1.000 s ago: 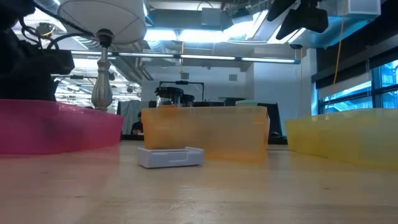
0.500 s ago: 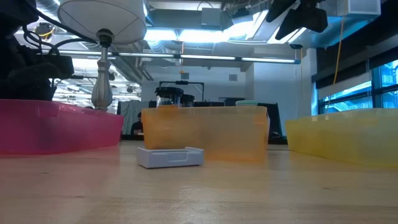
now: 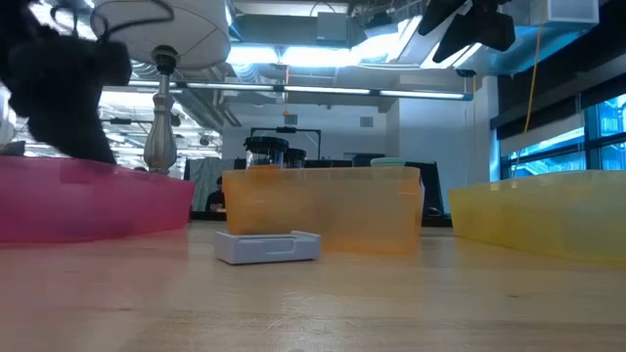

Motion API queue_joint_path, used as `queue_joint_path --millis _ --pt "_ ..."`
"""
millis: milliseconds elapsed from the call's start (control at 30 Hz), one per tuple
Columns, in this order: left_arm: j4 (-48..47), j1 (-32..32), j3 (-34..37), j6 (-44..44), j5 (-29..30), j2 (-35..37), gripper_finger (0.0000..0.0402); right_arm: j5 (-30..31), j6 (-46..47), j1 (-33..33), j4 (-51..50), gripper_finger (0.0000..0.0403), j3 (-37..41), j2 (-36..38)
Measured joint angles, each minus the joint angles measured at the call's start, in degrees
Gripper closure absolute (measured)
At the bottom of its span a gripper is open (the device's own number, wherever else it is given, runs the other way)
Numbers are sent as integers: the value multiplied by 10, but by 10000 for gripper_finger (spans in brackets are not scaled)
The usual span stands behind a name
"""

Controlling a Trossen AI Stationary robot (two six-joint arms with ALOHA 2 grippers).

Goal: Pick & Place Office items
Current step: Put the white digital clock into the pink bin

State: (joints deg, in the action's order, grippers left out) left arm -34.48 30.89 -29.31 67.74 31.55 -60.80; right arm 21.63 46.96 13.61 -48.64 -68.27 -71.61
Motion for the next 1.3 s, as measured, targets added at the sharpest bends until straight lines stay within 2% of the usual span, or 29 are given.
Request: queue_joint_path --millis 200,433,633,800,1033,1167,1300 --pt "26 0 -57 -54 0 0 224 0 0 0 0 142 0 0" --pt "230 1 -64 -80 20 -31 195 0 1 0 0 142 0 0" --pt "441 1 -64 -109 7 -126 163 0 -31 0 0 142 0 0" --pt "573 1 -69 -172 4 -212 158 -2 -60 0 0 142 0 0" --pt "540 1 -181 -332 -31 -327 157 -28 -94 0 0 142 0 0" --pt "411 1 -275 -400 -32 -381 158 -40 -106 0 -2 142 0 0" --pt "246 1 -358 -367 -26 -430 158 -52 -124 0 -3 142 0 0"
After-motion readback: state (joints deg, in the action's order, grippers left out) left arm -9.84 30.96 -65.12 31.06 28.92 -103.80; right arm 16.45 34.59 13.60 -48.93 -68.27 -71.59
